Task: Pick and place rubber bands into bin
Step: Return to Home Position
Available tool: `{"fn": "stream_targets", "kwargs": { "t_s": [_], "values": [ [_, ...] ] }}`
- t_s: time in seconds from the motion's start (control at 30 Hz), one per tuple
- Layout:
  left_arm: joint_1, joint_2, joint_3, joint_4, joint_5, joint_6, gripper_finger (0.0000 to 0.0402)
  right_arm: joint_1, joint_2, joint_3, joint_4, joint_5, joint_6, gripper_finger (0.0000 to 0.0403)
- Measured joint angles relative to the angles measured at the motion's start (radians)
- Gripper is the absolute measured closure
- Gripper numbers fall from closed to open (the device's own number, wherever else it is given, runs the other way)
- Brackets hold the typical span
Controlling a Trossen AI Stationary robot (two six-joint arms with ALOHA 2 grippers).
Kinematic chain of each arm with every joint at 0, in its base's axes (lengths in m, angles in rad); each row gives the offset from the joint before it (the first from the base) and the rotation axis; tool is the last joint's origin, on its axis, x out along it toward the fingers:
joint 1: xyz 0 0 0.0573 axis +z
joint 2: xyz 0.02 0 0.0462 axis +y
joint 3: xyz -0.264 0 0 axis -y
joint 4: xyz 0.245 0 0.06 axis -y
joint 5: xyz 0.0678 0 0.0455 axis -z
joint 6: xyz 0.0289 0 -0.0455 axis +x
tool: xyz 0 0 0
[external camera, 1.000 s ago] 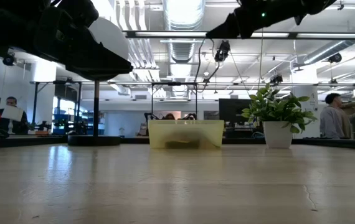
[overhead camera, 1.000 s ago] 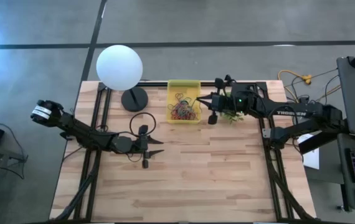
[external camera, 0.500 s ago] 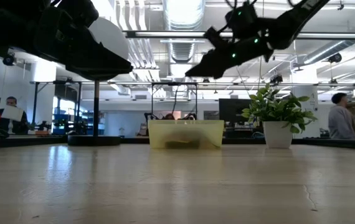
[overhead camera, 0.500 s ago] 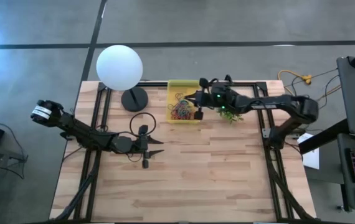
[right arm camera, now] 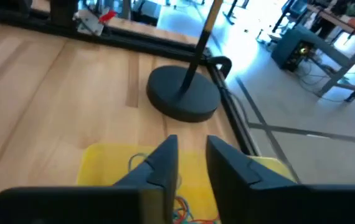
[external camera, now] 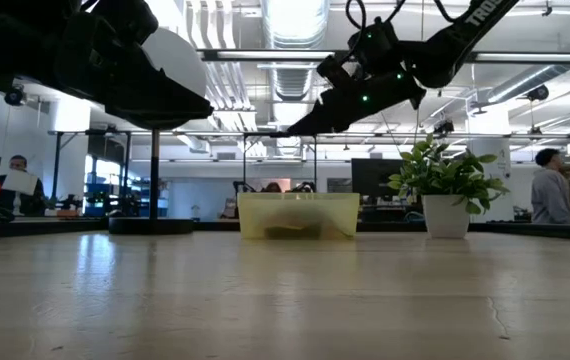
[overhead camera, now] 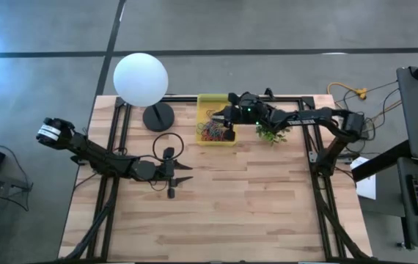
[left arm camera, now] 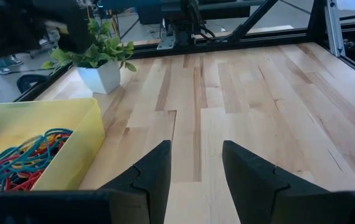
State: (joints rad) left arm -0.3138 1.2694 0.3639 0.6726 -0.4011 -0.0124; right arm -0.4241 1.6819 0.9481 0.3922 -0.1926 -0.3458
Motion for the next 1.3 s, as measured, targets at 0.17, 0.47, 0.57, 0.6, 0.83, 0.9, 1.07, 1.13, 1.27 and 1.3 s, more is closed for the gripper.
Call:
{"fn": "stream_targets", "kwargs": {
  "t_s": [0.17, 0.47, 0.57, 0.6, 0.83, 0.9, 1.07, 1.13, 1.27, 1.3],
  "values": [
    [0.000, 0.000, 0.000, 0.000, 0.000, 0.000, 0.0272, -0.003, -0.048, 0.005, -0.058, 0.008, 0.019, 0.0278],
    [0.000, 0.007, 0.007, 0.115, 0.002, 0.123, 0.0272, 0.023, -0.285, -0.047, -0.317, -0.147, -0.030, 0.0245],
    [0.022, 0.005, 0.008, 0.276, -0.020, 0.279, 0.0272, 0.027, -0.397, -0.103, -0.311, -0.228, -0.044, 0.0243],
    [0.032, 0.006, 0.008, 0.312, -0.022, 0.326, 0.0272, 0.027, -0.436, -0.126, -0.310, -0.230, -0.037, 0.0244],
    [0.091, 0.006, 0.012, 0.408, -0.019, 0.495, 0.0272, 0.026, -0.724, -0.314, -0.298, -0.227, 0.007, 0.0252],
    [0.149, 0.005, 0.011, 0.425, 0.000, 0.424, 0.0272, 0.025, -0.804, -0.378, -0.272, -0.227, 0.023, 0.0255],
    [0.347, 0.015, 0.003, 0.424, 0.391, 0.212, 0.0272, 0.025, -0.998, -0.542, -0.119, -0.227, 0.092, 0.0259],
    [0.414, 0.026, 0.001, 0.416, 0.494, 0.136, 0.0272, 0.025, -1.060, -0.593, -0.104, -0.226, 0.123, 0.0260],
    [0.463, 0.044, -0.012, 0.419, 0.504, 0.090, 0.0272, 0.025, -1.159, -0.680, -0.094, -0.227, 0.199, 0.0257],
    [0.463, 0.047, -0.014, 0.418, 0.508, 0.091, 0.0272, 0.026, -1.179, -0.701, -0.095, -0.227, 0.216, 0.0256]
  ]
}}
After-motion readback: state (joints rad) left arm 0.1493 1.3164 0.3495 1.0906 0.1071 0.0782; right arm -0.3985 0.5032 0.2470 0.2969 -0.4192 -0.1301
